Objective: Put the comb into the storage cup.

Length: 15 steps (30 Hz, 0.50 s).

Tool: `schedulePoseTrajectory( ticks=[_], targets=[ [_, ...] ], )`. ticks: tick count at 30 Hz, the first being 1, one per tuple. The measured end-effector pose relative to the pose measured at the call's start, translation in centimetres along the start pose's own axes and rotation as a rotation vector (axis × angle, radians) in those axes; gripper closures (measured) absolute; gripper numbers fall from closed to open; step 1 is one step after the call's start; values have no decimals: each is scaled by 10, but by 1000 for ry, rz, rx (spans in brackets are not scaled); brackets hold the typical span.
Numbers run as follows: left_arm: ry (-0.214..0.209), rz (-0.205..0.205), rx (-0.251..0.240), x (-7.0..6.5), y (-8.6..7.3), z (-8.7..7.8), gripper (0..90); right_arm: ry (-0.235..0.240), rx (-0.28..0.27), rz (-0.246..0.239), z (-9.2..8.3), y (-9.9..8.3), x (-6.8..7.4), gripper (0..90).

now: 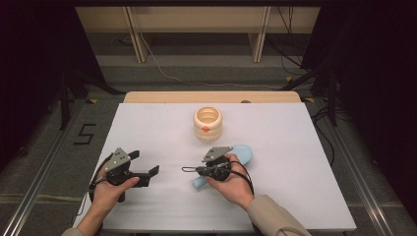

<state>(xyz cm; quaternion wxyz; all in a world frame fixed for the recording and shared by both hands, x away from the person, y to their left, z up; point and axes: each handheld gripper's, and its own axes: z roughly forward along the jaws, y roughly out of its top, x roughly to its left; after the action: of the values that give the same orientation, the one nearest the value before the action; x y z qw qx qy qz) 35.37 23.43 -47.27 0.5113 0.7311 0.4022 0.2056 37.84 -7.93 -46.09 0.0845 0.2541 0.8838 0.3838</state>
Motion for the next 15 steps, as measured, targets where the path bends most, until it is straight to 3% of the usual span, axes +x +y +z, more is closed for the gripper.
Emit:
schedulePoseTrajectory(
  ticks=[15],
  targets=[
    [-5, -7, 6, 1, -1, 1, 29, 0, 98, 28, 17, 4, -6, 900]
  ],
)
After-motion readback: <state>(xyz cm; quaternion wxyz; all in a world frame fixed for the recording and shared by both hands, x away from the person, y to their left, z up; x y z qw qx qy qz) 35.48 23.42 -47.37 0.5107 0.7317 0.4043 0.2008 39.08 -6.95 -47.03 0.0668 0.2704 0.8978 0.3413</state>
